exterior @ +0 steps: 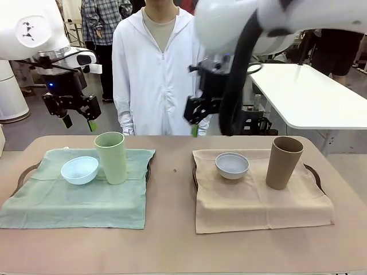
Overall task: Set up a tray with a mat and arrange the tableware.
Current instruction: Place the Picnic Bowl and Reusable plastic cup back onto the Handle tray in front of the human's position.
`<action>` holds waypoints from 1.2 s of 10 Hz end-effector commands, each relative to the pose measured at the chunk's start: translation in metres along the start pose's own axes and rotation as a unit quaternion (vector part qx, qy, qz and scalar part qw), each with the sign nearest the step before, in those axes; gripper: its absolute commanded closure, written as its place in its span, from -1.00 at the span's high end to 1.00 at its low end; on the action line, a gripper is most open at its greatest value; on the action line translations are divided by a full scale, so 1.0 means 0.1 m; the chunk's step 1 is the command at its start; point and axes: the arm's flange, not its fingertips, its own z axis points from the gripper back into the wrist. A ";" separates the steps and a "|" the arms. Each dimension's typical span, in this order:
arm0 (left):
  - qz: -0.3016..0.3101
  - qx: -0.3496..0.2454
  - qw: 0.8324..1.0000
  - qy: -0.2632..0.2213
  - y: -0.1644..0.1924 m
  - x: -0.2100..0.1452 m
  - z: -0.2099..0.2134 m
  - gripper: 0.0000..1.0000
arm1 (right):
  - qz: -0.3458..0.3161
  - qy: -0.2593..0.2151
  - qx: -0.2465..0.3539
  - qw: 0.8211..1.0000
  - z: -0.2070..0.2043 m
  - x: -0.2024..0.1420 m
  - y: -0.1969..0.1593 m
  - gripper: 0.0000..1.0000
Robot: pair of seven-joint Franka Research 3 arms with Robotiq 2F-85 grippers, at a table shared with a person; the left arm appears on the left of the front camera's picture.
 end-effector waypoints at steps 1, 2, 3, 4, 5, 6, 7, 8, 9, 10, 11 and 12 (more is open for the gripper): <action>-0.012 -0.047 0.998 0.029 0.16 -0.16 0.12 0.71 | -0.046 -0.030 0.052 0.997 0.32 -0.45 -0.67 1.00; -0.016 -0.081 0.996 0.029 0.27 -0.24 0.20 0.71 | -0.063 -0.049 0.088 0.993 0.54 -0.74 -1.03 1.00; -0.019 -0.135 0.990 0.029 0.41 -0.28 0.31 0.71 | -0.081 -0.074 0.123 0.986 0.69 -0.95 -1.33 1.00; -0.020 -0.174 0.984 0.025 0.58 -0.29 0.40 0.71 | -0.098 -0.095 0.163 0.977 0.79 -1.12 -1.64 1.00; -0.009 -0.203 0.979 0.027 0.77 -0.33 0.46 0.71 | -0.110 -0.104 0.208 0.966 0.85 -1.30 -1.95 1.00; -0.002 -0.235 0.972 0.031 0.94 -0.33 0.47 0.71 | -0.128 -0.119 0.231 0.957 0.86 -1.46 -2.23 1.00; 0.009 -0.263 0.964 0.033 1.12 -0.35 0.47 0.71 | -0.139 -0.128 0.261 0.947 0.84 -1.61 -2.45 1.00; 0.014 -0.289 0.957 0.029 1.24 -0.31 0.46 0.71 | -0.147 -0.138 0.295 0.934 0.79 -1.72 -2.62 1.00; 0.025 -0.333 0.942 0.015 1.39 -0.30 0.45 0.71 | -0.155 -0.152 0.322 0.922 0.73 -1.82 -2.76 1.00; 0.032 -0.353 0.935 0.011 1.47 -0.31 0.42 0.71 | -0.164 -0.161 0.336 0.913 0.67 -1.91 -2.87 1.00; 0.045 -0.342 0.938 0.013 1.52 -0.30 0.38 0.71 | -0.172 -0.159 0.337 0.912 0.62 -1.93 -2.90 1.00; 0.038 -0.299 0.953 0.011 1.44 -0.29 0.37 0.71 | -0.175 -0.147 0.322 0.919 0.59 -1.85 -2.78 1.00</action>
